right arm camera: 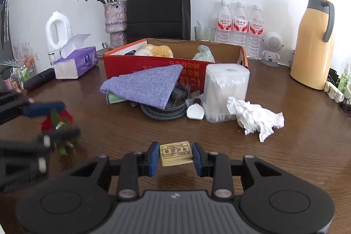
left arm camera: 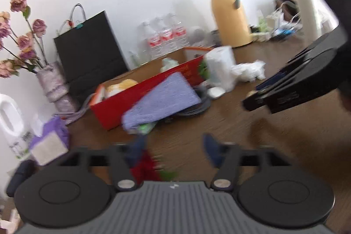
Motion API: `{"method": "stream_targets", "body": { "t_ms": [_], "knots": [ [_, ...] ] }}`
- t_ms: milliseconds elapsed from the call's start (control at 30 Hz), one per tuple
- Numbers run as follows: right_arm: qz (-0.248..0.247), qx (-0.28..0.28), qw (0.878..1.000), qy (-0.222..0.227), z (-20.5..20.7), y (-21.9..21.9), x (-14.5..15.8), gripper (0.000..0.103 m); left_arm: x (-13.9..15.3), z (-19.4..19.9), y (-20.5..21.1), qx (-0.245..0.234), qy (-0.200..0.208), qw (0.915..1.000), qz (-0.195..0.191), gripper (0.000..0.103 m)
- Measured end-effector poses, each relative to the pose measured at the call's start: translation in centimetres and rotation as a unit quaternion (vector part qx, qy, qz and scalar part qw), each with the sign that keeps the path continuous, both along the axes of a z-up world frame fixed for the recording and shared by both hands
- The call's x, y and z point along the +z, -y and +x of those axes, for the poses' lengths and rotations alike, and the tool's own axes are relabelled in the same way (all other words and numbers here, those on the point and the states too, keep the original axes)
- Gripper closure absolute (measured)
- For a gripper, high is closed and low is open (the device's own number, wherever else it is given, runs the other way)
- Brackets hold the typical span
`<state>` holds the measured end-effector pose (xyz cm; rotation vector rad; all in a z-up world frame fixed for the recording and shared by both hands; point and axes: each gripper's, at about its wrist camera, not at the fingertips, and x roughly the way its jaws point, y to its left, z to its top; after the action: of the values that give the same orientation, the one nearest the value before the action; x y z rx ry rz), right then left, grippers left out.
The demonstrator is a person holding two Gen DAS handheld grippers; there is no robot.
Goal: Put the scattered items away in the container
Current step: 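Carry the rose and soap bar into the box and release both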
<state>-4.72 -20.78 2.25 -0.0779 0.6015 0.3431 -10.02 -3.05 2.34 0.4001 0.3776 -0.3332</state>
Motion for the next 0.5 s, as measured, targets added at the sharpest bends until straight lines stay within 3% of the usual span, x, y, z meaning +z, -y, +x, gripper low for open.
{"method": "stream_targets", "body": {
  "t_ms": [67, 133, 267, 400, 500],
  "knots": [
    [0.002, -0.009, 1.000, -0.001, -0.1, 0.6, 0.0, 0.071, 0.3, -1.2, 0.1, -0.042, -0.005, 0.9987, -0.029, 0.024],
    [0.003, -0.018, 1.000, 0.001, -0.1, 1.0, 0.1, 0.071, 0.8, -2.0, -0.2, -0.050, 0.011, 0.9977, -0.044, 0.020],
    [0.002, -0.022, 1.000, 0.006, -0.2, 1.6, 0.4, 0.071, 2.2, -1.5, -3.1, 0.078, 0.040, 0.9947, -0.055, 0.004],
    [0.007, -0.018, 1.000, -0.002, 0.1, 1.5, -0.1, 0.071, 0.8, 0.7, -6.5, 0.116, -0.061, 0.9828, -0.130, 0.003],
    [0.004, -0.015, 1.000, -0.012, 0.4, 0.9, -0.6, 0.071, -0.2, 2.2, -6.7, 0.138, -0.099, 0.9735, -0.153, 0.003]
  ]
}}
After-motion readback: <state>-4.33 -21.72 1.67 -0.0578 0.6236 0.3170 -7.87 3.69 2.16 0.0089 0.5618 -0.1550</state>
